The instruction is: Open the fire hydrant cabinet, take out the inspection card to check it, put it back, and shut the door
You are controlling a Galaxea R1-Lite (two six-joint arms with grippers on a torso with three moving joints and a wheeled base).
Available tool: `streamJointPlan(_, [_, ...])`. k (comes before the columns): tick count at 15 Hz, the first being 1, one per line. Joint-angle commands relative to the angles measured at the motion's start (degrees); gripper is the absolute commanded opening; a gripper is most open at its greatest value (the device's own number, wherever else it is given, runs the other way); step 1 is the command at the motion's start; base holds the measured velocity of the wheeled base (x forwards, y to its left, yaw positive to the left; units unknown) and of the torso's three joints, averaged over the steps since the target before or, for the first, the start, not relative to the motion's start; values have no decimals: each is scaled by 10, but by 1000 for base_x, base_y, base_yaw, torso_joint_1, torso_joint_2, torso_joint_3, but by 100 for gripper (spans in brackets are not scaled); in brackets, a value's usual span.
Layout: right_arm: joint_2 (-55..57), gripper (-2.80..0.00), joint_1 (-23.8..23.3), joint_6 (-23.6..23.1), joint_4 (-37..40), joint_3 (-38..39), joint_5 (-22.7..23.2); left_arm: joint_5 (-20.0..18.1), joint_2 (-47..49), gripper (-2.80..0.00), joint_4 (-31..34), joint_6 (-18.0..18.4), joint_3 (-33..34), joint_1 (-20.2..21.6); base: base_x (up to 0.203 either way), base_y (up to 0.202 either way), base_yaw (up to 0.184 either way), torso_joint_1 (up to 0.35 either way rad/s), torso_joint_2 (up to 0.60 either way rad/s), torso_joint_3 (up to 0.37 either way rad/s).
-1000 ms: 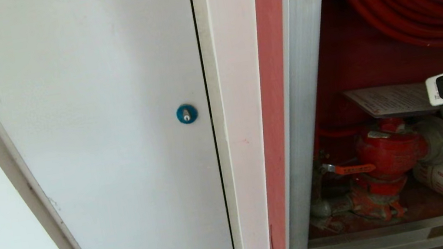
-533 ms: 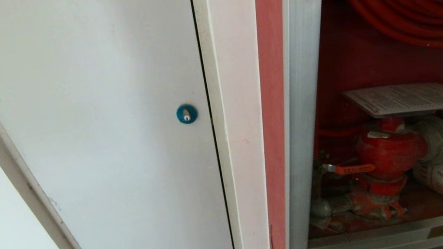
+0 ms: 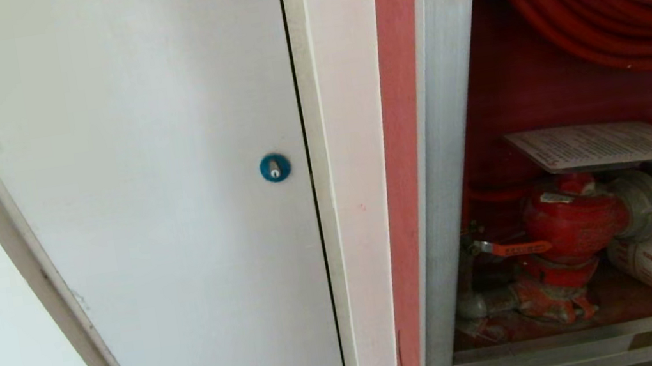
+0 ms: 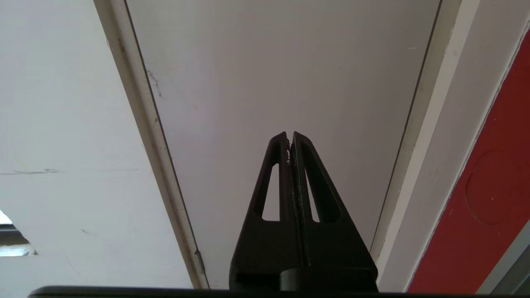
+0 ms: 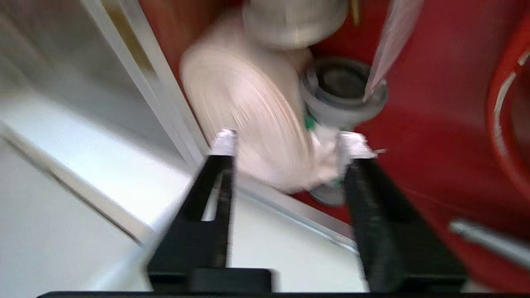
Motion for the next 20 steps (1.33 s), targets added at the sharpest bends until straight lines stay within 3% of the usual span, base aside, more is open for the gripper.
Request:
streamJointPlan(1, [-25, -280, 0, 120, 4, 4, 60, 0, 1, -280, 0, 0, 13, 0, 0, 0, 0, 0, 0, 0])
streamJointPlan(5, [-30, -280, 0, 405, 4, 18, 185, 0, 1, -280, 0, 0, 13, 0, 0, 0, 0, 0, 0, 0])
streamJointPlan(9, [-105, -280, 0, 575, 0, 52, 235, 0, 1, -280, 0, 0, 13, 0, 0, 0, 0, 0, 0, 0])
streamJointPlan(11, [-151, -280, 0, 616, 0, 62, 247, 0, 1, -280, 0, 0, 13, 0, 0, 0, 0, 0, 0, 0])
streamJointPlan(20, [-430, -280, -3, 665, -1, 179, 222, 0, 1, -280, 0, 0, 13, 0, 0, 0, 0, 0, 0, 0])
